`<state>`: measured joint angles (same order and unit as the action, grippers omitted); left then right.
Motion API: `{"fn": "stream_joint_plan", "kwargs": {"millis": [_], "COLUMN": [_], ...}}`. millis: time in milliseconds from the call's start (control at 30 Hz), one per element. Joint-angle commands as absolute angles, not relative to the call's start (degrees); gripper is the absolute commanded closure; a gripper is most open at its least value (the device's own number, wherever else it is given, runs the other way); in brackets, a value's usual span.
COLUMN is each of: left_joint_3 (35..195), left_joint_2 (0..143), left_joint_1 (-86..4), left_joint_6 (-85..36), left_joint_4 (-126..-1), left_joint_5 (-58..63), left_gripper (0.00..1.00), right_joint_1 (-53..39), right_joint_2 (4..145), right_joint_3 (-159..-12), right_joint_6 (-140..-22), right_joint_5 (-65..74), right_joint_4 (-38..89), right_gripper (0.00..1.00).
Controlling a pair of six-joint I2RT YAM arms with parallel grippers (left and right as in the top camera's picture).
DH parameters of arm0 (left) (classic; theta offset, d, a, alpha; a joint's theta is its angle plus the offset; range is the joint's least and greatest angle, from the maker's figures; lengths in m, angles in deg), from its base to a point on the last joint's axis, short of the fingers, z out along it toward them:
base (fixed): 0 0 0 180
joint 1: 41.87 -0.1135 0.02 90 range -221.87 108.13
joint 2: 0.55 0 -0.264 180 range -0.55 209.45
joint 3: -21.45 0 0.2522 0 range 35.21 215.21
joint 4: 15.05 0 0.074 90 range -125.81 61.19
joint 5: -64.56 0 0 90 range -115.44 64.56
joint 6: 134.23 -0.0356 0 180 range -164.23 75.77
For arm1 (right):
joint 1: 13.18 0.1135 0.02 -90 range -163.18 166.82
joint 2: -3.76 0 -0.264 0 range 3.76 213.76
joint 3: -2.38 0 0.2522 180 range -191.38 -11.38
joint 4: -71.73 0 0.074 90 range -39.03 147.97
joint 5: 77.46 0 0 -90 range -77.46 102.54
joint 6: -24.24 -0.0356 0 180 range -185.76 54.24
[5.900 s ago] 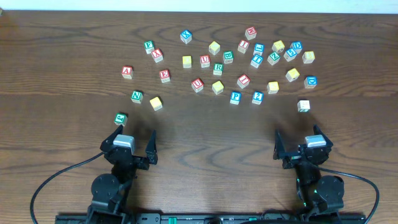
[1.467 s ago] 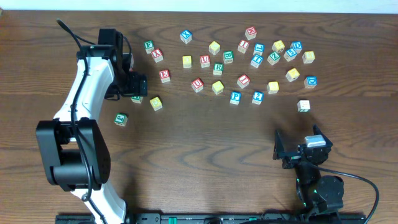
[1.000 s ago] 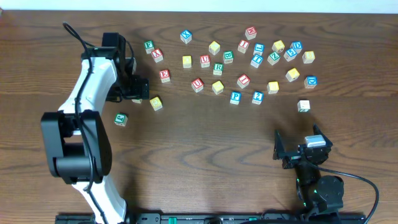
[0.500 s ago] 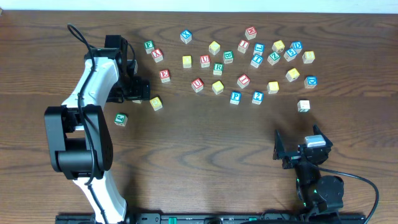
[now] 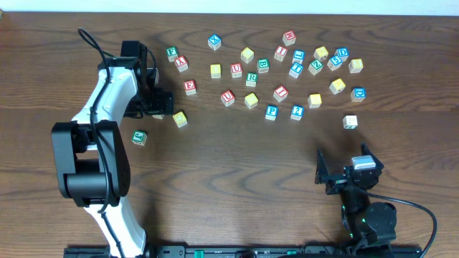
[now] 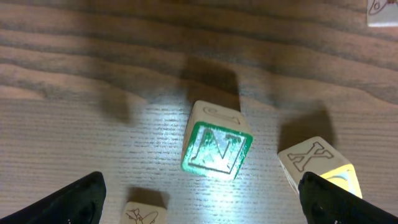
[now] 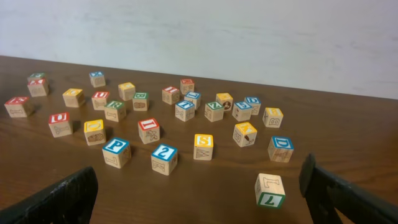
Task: Spell out NEURIPS
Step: 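Lower the left gripper and close it on the green N block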
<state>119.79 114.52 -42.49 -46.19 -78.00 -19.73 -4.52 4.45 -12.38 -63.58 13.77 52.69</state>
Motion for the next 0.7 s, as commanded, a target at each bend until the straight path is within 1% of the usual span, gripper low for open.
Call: {"fn": "stream_joint_plan", "kwargs": {"millis": [0, 667], "left_joint_3": [117.87, 115.99], "left_joint_2": [115.20, 115.22], "left_joint_1": [-42.45, -42.42], "left_joint_6": [-47.00, -48.42], "left_joint_4": [-77.12, -73.43], "left_joint_5": [-19.40, -18.68], "left_gripper": [0.02, 0.01], "right_joint_1": [-5.11, -5.11], "right_joint_2": [4.10, 4.14], "right_joint_3": [-12.20, -12.20], "right_joint_6": [-62.91, -62.91], "right_joint_5": [13.86, 13.86], "right_joint_4": [52.58, 52.58], "right_gripper": [0.01, 0.01]}}
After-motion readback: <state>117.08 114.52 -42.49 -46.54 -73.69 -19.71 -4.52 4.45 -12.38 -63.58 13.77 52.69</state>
